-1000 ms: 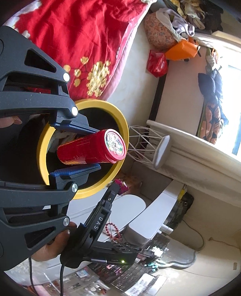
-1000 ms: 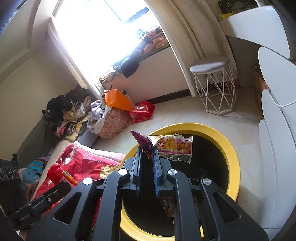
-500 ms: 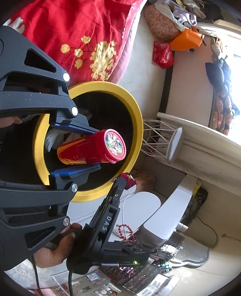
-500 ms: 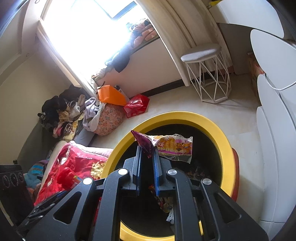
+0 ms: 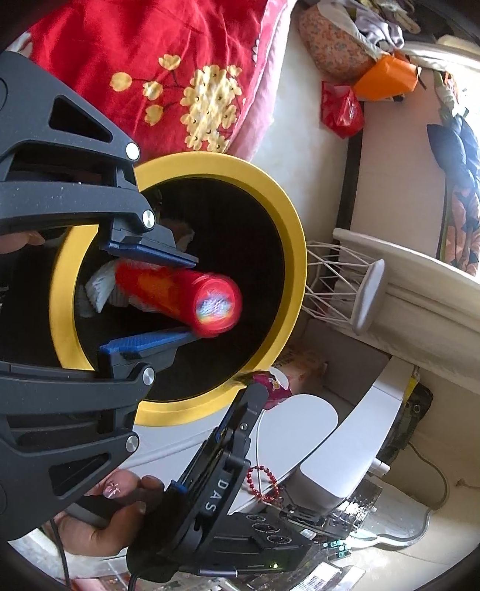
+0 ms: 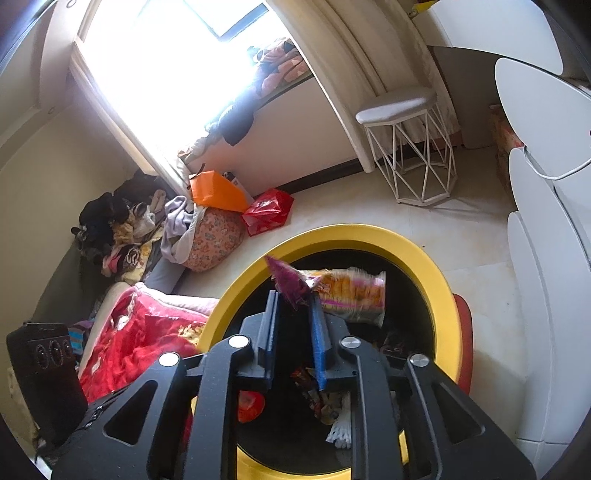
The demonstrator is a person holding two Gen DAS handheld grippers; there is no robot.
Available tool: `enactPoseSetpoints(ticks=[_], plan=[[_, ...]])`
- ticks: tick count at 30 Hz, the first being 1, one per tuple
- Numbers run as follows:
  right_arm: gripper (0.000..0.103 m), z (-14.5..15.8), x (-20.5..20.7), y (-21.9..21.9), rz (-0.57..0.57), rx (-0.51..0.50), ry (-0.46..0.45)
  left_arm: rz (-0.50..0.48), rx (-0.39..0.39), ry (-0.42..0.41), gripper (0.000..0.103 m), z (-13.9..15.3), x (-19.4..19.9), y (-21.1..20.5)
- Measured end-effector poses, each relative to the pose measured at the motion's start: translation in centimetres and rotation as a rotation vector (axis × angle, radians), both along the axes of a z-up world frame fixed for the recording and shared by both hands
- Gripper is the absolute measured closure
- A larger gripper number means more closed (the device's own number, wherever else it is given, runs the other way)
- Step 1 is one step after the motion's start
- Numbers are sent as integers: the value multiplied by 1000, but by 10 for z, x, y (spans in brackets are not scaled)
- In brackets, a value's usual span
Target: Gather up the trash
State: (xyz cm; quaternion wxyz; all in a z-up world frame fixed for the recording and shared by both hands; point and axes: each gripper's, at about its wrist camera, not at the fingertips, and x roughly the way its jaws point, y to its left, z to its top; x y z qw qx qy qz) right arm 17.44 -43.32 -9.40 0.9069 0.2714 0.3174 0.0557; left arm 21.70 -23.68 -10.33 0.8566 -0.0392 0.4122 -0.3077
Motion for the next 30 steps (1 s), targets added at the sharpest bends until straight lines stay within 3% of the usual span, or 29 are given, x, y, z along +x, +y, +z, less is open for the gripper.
enactPoseSetpoints(ticks=[5, 16, 21, 30], plan=[[73, 1, -1, 1, -3, -7, 2, 13, 1, 5, 59, 2, 2, 2], [45, 8, -9, 2, -16, -66, 12, 87, 25, 12, 15, 14, -1, 28], [27, 13, -15, 9, -13, -112, 14, 129, 40, 16, 11, 19, -4, 44], [15, 24, -30, 33, 18, -188, 2, 224, 70, -5, 11, 31, -15, 80]])
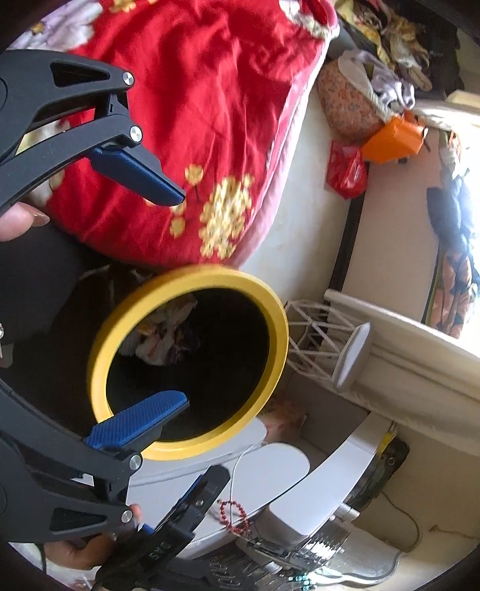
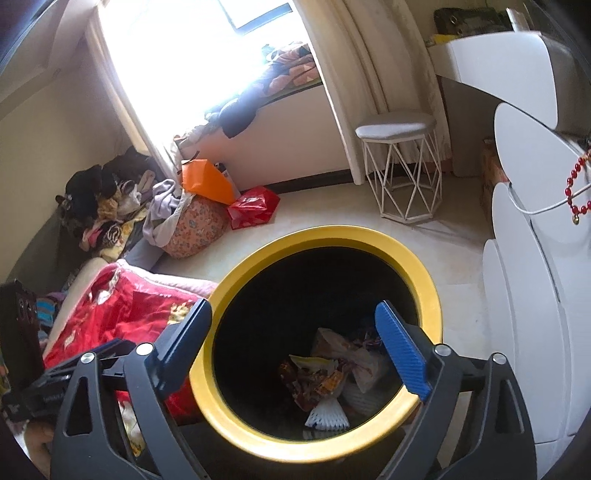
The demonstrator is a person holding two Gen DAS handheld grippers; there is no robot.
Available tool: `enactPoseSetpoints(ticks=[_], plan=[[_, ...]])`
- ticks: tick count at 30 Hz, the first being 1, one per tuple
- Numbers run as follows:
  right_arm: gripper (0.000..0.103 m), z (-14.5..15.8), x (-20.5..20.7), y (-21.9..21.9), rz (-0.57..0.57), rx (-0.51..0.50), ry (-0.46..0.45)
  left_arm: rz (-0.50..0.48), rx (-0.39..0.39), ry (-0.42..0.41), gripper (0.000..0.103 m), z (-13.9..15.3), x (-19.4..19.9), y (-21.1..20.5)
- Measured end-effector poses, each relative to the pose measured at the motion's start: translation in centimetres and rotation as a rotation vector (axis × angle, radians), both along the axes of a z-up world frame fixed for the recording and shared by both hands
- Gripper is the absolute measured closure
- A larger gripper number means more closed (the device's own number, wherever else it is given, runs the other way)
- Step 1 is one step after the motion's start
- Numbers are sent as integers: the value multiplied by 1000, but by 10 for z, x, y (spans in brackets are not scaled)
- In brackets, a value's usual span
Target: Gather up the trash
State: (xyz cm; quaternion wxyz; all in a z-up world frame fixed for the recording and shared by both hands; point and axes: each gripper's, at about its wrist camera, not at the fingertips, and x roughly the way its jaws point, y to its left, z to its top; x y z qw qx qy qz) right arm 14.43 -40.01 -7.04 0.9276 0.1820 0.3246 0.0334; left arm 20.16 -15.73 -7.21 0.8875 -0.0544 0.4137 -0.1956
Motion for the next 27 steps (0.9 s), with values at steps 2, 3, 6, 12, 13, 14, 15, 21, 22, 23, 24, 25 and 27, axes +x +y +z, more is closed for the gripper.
enactPoseSetpoints(ticks=[2, 3, 6, 12, 13, 14, 15, 21, 22, 23, 24, 25, 27], plan=[[14, 2, -2, 6, 13, -12, 0, 16, 5, -7, 11, 3, -3, 6], [14, 3, -3, 11, 21, -21, 1, 25, 5, -10, 11, 4, -5, 9], [14, 5, -6, 23, 43, -43, 1, 62, 4, -22, 11, 9, -12, 22], [6, 10, -18, 46, 77, -83, -20, 118, 17, -46, 11, 14, -26, 46], [6, 11, -19, 49, 84, -91, -26, 131, 27, -57, 11, 15, -30, 50], [6, 12, -22, 54, 89, -102, -34, 141, 33, -67, 11, 16, -33, 53], [6, 13, -23, 56, 92, -108, -39, 155, 40, -79, 11, 17, -37, 57], [6, 18, -39, 78, 119, -139, -78, 194, 52, -128, 11, 23, -56, 75], [6, 18, -41, 82, 123, -144, -85, 203, 58, -142, 11, 25, -59, 78], [6, 18, -43, 85, 126, -149, -90, 211, 65, -157, 11, 26, -63, 80], [6, 19, -47, 88, 127, -157, -102, 219, 70, -170, 11, 28, -66, 82], [6, 19, -50, 91, 127, -161, -110, 223, 72, -179, 11, 30, -68, 84], [6, 20, -55, 94, 124, -166, -125, 230, 74, -196, 11, 31, -74, 88]])
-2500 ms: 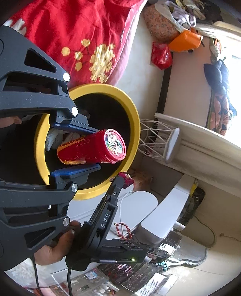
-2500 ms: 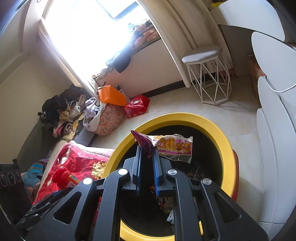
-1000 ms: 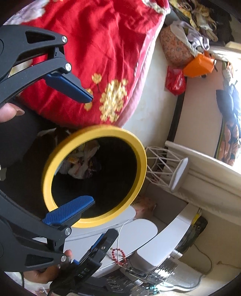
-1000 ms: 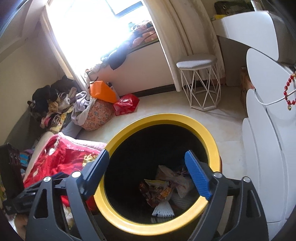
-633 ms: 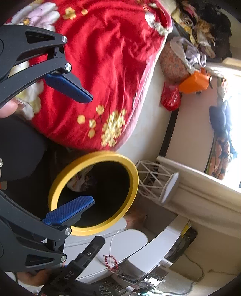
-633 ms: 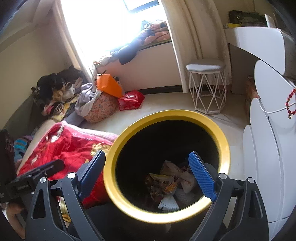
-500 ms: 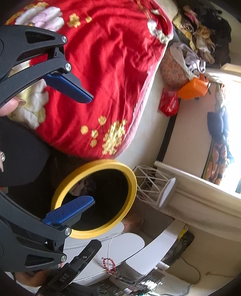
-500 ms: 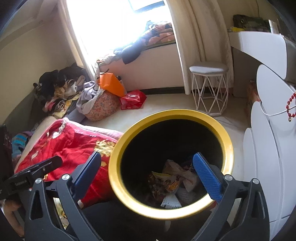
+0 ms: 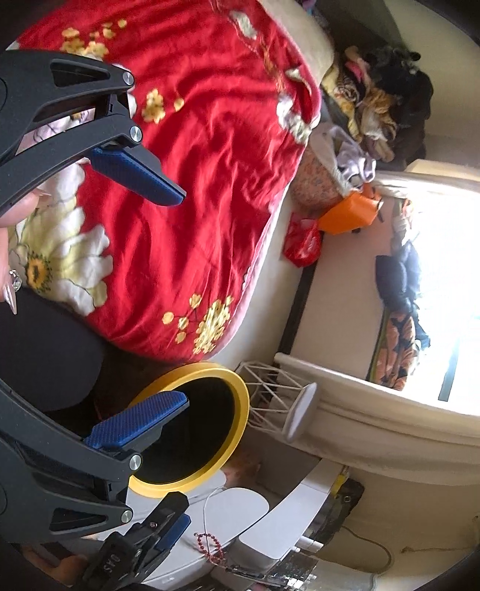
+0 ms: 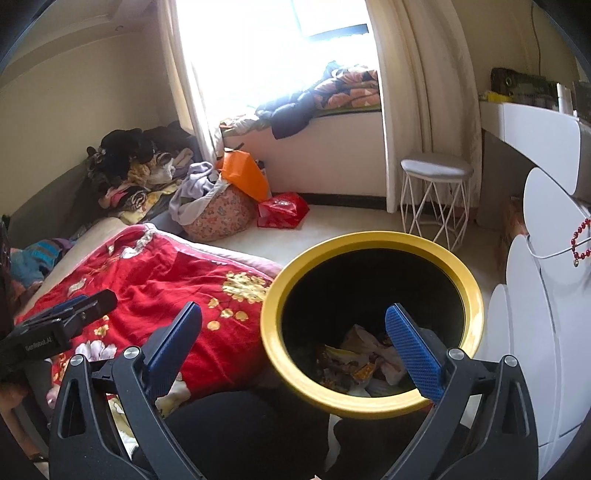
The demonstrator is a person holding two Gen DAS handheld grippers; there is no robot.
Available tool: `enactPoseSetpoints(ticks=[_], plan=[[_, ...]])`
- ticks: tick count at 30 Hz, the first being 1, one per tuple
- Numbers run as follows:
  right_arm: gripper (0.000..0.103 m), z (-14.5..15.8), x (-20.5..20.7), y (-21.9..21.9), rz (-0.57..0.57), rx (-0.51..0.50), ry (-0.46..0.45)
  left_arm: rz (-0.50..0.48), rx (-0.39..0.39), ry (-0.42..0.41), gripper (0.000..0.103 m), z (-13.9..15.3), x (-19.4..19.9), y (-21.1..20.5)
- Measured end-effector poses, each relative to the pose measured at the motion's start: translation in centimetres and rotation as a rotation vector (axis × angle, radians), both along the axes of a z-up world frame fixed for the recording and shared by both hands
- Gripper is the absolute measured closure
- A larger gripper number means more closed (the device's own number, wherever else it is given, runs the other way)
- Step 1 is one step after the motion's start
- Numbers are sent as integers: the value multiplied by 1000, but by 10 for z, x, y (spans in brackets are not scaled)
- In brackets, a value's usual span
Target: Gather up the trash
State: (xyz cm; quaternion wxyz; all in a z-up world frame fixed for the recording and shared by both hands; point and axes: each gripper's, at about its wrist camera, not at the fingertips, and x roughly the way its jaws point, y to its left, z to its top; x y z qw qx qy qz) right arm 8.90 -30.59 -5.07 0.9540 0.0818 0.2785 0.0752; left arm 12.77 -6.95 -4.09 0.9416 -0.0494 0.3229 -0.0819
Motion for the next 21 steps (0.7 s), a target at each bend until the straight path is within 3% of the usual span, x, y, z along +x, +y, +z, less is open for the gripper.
enactPoseSetpoints(ticks=[5, 17, 21], plan=[[6, 3, -17, 6, -20, -1, -72, 17, 12, -45, 11, 2, -14, 8], [6, 22, -67, 14, -123, -85, -395, 62, 4, -150, 11, 3, -48, 22], [6, 21, -72, 14, -136, -92, -423, 62, 10, -178, 11, 4, -54, 22]])
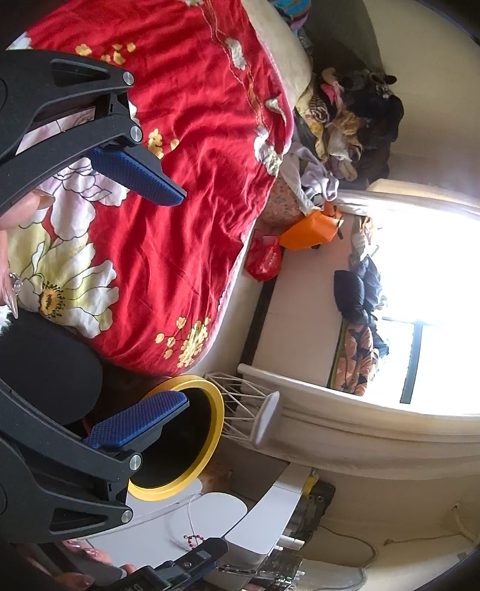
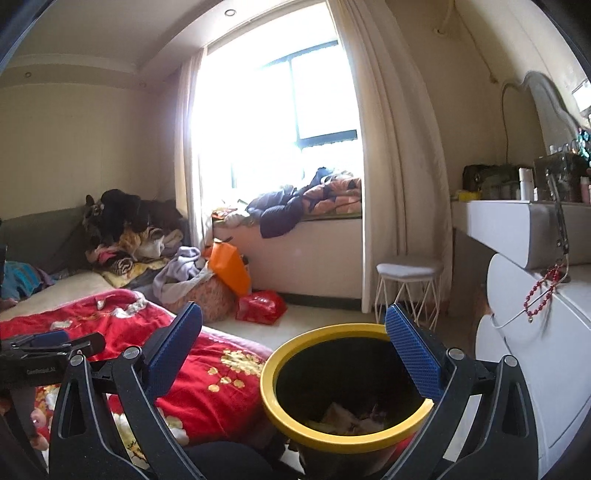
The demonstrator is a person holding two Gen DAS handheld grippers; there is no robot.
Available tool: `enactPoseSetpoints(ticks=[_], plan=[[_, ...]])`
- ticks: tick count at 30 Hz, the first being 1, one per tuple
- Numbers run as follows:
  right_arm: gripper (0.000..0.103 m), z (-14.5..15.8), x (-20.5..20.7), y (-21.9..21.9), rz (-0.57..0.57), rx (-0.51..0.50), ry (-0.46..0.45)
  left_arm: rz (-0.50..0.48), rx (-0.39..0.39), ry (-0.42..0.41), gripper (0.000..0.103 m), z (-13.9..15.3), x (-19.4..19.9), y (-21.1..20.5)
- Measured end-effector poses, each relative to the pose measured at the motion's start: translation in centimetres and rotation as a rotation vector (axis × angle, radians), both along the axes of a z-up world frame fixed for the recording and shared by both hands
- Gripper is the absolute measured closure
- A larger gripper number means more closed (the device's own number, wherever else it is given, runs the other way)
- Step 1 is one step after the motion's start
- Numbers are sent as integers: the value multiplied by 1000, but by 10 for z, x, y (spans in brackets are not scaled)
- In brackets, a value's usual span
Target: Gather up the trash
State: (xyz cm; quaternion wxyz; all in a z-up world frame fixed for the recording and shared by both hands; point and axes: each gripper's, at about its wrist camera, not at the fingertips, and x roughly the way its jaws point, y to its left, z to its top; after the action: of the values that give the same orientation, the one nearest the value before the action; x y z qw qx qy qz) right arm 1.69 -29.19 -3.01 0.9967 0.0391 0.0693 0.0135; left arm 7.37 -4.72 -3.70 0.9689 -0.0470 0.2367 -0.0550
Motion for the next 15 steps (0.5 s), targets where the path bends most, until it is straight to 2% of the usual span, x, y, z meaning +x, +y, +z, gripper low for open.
enactPoseSetpoints(ticks=[15], plan=[[6, -4, 0, 5, -4, -4, 6, -6, 9, -26, 11, 2, -6, -4]])
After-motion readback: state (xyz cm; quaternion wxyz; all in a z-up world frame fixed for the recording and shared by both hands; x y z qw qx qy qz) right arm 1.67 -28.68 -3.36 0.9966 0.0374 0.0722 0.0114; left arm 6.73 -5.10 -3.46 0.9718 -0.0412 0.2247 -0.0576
